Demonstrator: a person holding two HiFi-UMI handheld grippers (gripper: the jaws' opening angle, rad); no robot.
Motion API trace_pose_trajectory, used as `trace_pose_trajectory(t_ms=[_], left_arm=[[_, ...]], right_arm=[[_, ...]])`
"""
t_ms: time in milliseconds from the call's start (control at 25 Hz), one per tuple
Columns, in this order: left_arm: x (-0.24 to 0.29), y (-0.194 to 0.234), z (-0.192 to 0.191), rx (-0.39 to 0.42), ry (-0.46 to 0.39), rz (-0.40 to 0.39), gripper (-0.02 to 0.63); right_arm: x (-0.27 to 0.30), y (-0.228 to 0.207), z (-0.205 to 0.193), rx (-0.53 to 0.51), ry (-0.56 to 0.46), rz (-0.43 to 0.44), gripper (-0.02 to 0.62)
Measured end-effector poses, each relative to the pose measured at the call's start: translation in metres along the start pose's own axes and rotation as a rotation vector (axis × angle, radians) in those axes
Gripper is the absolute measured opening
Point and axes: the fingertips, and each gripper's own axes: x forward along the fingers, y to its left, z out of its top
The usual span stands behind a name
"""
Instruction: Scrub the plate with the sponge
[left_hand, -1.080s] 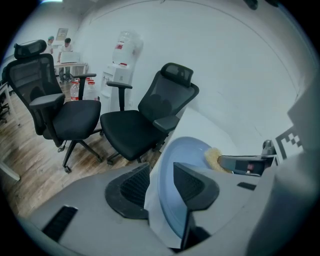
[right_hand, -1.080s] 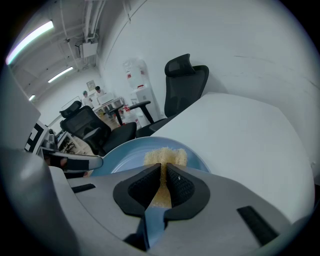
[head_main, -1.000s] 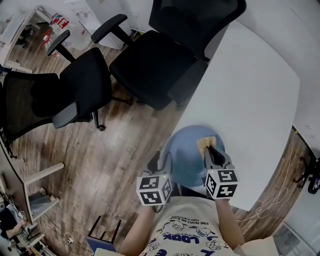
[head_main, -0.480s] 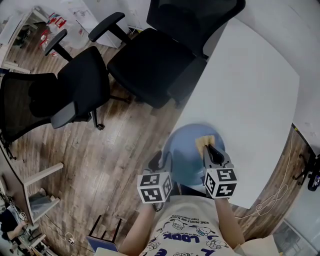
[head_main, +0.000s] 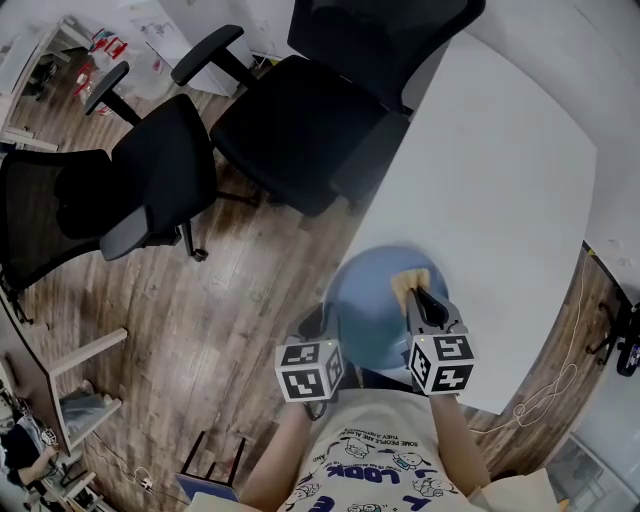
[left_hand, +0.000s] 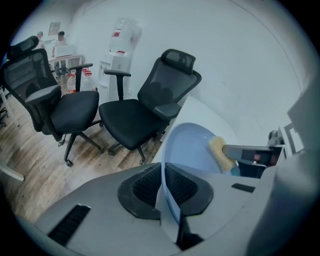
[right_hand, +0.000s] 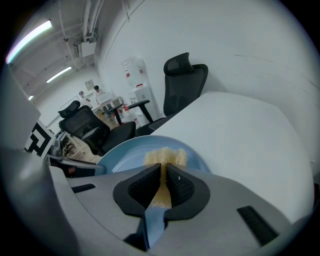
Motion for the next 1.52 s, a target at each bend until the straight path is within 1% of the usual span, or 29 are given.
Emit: trace_pose_trajectory(t_ms=[200, 360, 680, 1000, 1240, 1520], left_arm=[[-0.001, 0.003, 0.001, -0.065, 0.006, 0.000, 0.029], [0.000, 0.003, 0.001, -0.076, 0.007, 0.002, 0.028], [0.004, -0.002, 0.002, -0.051, 0.026, -0.009, 0.025], [0.005, -0.004, 0.002, -0.025, 0.036, -0.015, 0.026], [0.006, -0.007, 0.002, 0.014, 0.049, -0.007, 0.026], [0.007, -0.006, 0.000, 0.024, 0.058, -0.014, 0.026]], right_arm=[[0.000, 0.000, 0.001, 0.006, -0.001, -0.011, 0.044], [0.000, -0.004, 0.004, 0.016, -0.009, -0.024, 0.044], [0.005, -0.019, 0.009, 0.046, -0.009, -0.069, 0.044], [0.018, -0.026, 0.006, 0.105, 0.044, -0.089, 0.044], [0.027, -0.028, 0.007, 0.155, 0.071, -0.087, 0.044], [0.036, -0.023, 0.010, 0.170, 0.083, -0.069, 0.044]])
